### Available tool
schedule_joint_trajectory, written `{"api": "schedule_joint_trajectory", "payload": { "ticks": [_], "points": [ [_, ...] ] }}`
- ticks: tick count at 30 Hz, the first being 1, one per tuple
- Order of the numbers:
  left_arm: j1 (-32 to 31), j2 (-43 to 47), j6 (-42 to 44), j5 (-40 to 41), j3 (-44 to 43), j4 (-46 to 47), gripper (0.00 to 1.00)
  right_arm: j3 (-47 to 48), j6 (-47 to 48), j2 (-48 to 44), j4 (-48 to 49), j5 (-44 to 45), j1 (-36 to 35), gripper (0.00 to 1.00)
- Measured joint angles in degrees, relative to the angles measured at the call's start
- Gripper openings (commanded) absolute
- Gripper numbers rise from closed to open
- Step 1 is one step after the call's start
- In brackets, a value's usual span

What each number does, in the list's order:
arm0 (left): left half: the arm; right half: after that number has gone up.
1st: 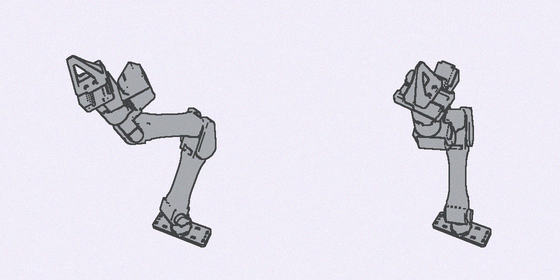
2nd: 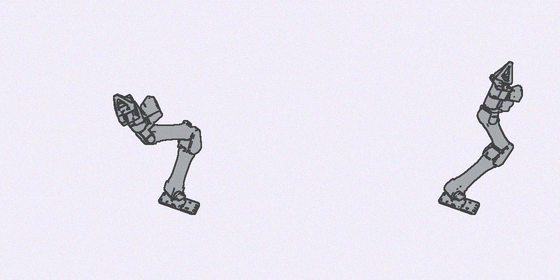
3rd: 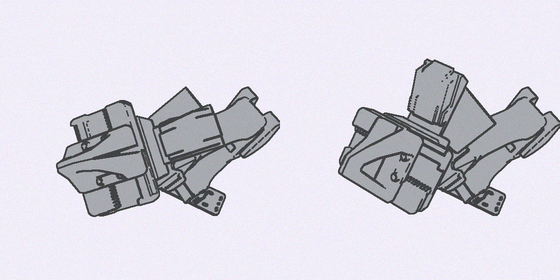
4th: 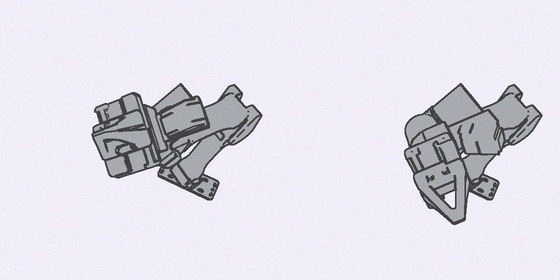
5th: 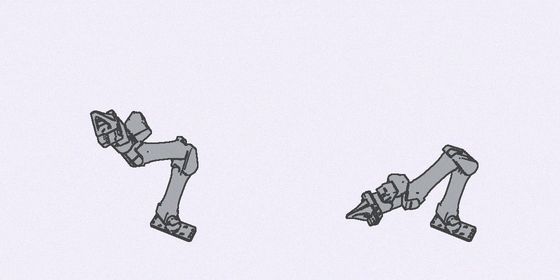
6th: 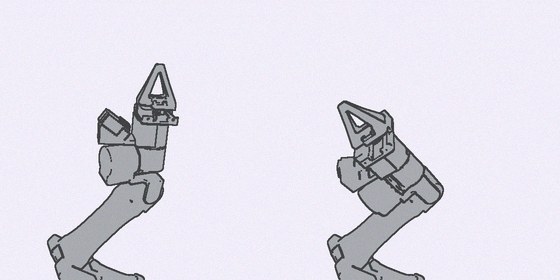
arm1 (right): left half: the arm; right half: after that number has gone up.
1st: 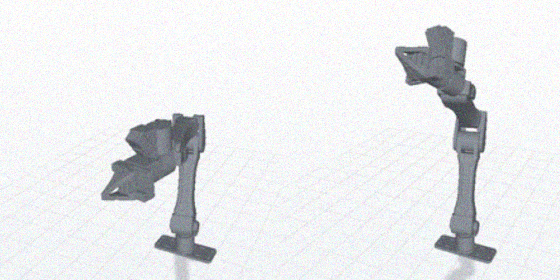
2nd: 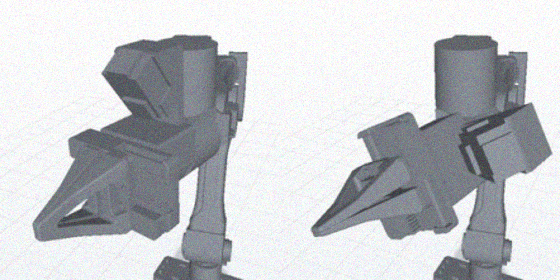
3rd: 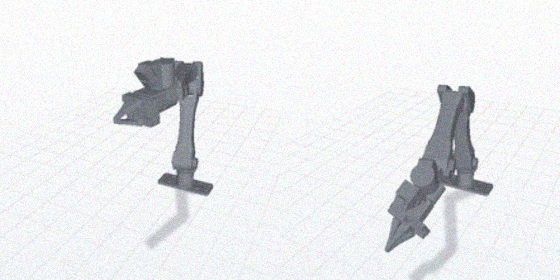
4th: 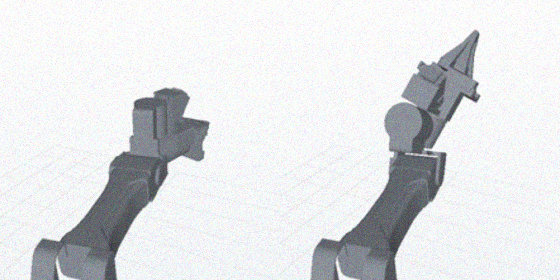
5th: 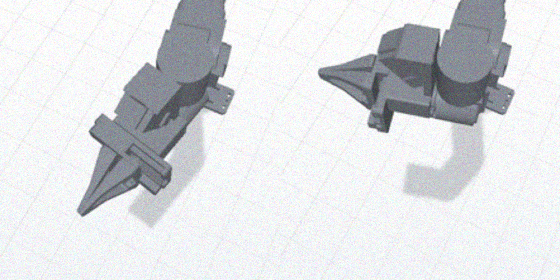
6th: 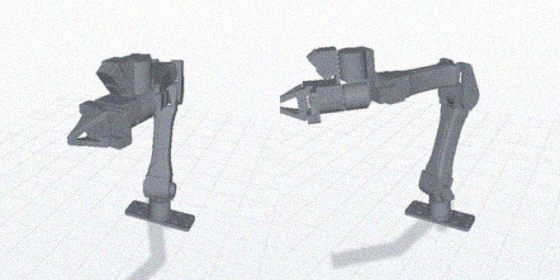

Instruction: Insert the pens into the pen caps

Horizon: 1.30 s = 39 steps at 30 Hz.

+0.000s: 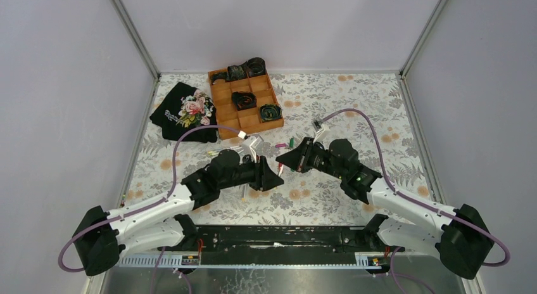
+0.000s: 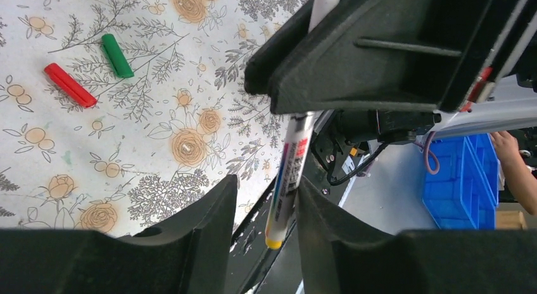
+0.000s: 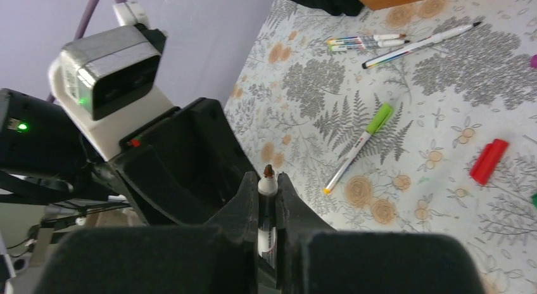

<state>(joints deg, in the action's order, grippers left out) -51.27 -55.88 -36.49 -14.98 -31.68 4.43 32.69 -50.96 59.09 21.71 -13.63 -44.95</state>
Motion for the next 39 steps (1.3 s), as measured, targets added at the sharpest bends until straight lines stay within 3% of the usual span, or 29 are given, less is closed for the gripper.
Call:
{"api": "schedule_joint_trajectory", "payload": {
  "ticks": [2,4,6,8,13,16,21,24,27,32,39],
  "points": [
    [0.0,-0.8,-0.5,0.0,0.0,0.3,0.37,-0.4,-0.8,0.4,1.2,-1.0,0.0,0.0],
    [0.0,-1.6,-1.0,0.0,0.0,0.8,0.25,-0.7,-1.6,0.9,2.3,-2.0,0.0,0.0],
    [0.0,-1.9,-1.4,-0.2,0.0,1.4,0.05,-0.9,-1.9,1.5,3.1,-2.5,0.0,0.0],
    [-0.2,-2.0,-1.9,-0.7,-0.1,2.3,0.0,-1.0,-2.2,2.0,3.6,-2.4,0.2,0.02],
    [-0.5,-1.8,-1.6,0.6,-0.2,2.1,0.0,-0.6,-1.4,1.9,2.1,-1.7,0.3,0.48],
    [2.3,-0.6,-1.3,3.9,-1.2,-0.7,0.0,1.1,2.2,1.2,-4.8,1.4,0.2,0.59],
    [14.0,0.4,2.5,4.3,-6.4,-5.8,0.0,6.6,8.7,2.8,-18.9,11.3,0.2,0.59],
    [23.6,-0.4,6.6,2.8,-12.2,-9.0,0.0,11.0,12.2,7.6,-26.3,16.9,0.2,0.58],
    [29.2,-1.0,10.8,2.9,-16.3,-11.5,0.0,14.6,14.8,13.5,-31.2,21.0,0.2,0.53],
    [30.3,-0.9,17.6,6.6,-18.9,-12.8,0.0,22.0,18.4,24.8,-36.8,25.1,0.2,0.49],
    [30.3,-0.9,22.2,10.8,-17.9,-13.8,0.0,31.1,21.9,36.7,-37.6,21.5,0.1,0.48]
  ]
}}
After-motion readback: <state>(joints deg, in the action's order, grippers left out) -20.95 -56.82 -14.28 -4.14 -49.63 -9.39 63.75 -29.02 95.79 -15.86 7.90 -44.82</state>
